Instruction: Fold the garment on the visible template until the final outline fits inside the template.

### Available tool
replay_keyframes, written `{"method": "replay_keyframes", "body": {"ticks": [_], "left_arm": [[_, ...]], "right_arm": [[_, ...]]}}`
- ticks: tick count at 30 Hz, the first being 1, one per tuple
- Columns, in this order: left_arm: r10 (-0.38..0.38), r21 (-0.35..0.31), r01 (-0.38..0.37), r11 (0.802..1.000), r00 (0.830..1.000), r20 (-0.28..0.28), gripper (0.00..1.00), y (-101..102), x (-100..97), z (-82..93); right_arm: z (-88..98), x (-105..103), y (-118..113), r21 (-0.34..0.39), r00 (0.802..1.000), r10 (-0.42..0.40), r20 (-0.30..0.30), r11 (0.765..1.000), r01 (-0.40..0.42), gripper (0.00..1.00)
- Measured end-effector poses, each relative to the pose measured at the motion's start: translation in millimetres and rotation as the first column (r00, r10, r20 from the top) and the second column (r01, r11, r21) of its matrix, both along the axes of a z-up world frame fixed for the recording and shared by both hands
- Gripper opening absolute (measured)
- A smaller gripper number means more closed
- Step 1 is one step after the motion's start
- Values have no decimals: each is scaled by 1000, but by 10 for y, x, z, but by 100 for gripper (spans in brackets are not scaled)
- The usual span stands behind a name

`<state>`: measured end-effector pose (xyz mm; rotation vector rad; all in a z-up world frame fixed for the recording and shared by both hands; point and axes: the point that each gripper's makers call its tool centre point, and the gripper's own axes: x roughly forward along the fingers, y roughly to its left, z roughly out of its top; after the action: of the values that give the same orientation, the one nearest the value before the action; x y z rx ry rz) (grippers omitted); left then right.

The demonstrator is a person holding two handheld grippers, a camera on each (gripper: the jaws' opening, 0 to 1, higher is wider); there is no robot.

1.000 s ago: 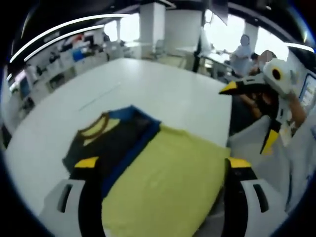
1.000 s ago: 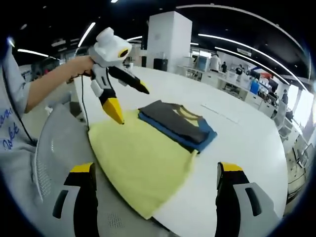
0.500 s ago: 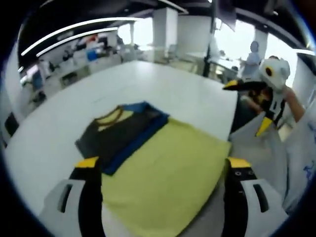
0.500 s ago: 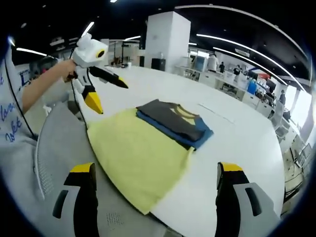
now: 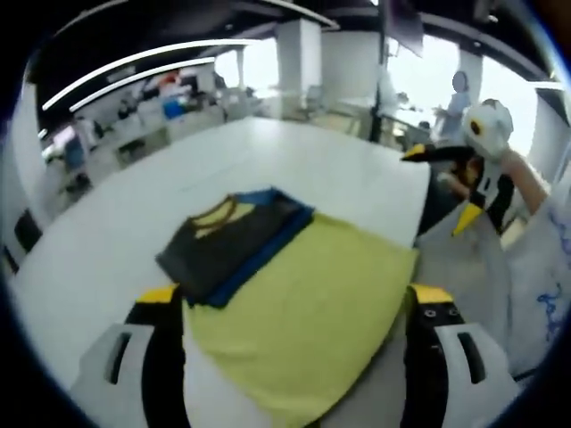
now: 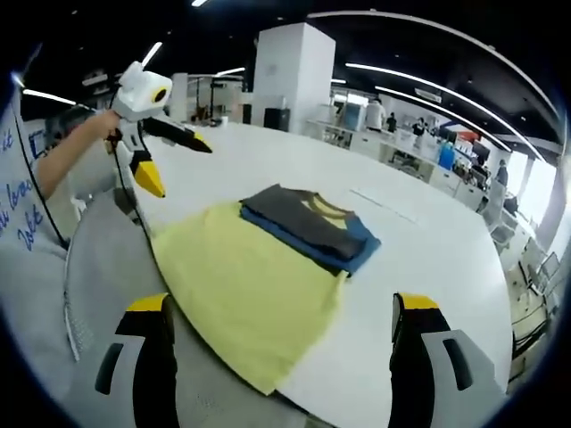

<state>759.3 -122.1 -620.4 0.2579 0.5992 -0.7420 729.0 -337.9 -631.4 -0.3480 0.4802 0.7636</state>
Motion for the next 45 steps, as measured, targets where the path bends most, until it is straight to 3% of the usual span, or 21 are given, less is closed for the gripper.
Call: {"method": "replay_keyframes", "body": {"ticks": [4,7,10,23,29,36,45], "left_arm": [[-7,26,8,1000,1000,-11,99,49,-144,-56],[-3,30,4,1000,999,-36,99,105,-211,-124],[18,-32,-20,999,998,-62,99,97,-241,-119],[47,-13,-47,999,998,-52,99,201,-279,-175],[41,0,-41,999,996,-81,99,212,-341,-212],[56,-19,-56,998,998,-36,99,228,-329,-120],[62,-5,-63,998,996,-71,99,305,-388,-239]], "right_arm": [[-3,-63,-16,-15,1000,-2,6,1000,2,100],[-12,-107,-13,16,1000,-11,-11,1000,11,100],[-40,-163,9,15,1000,10,-23,1000,-9,100],[-34,-129,11,5,1000,8,-20,1000,-8,100],[14,-98,37,38,1000,6,-18,999,-5,100],[146,-62,76,88,1000,10,-10,996,-9,100],[47,-58,126,72,999,14,-38,997,-11,100]]}}
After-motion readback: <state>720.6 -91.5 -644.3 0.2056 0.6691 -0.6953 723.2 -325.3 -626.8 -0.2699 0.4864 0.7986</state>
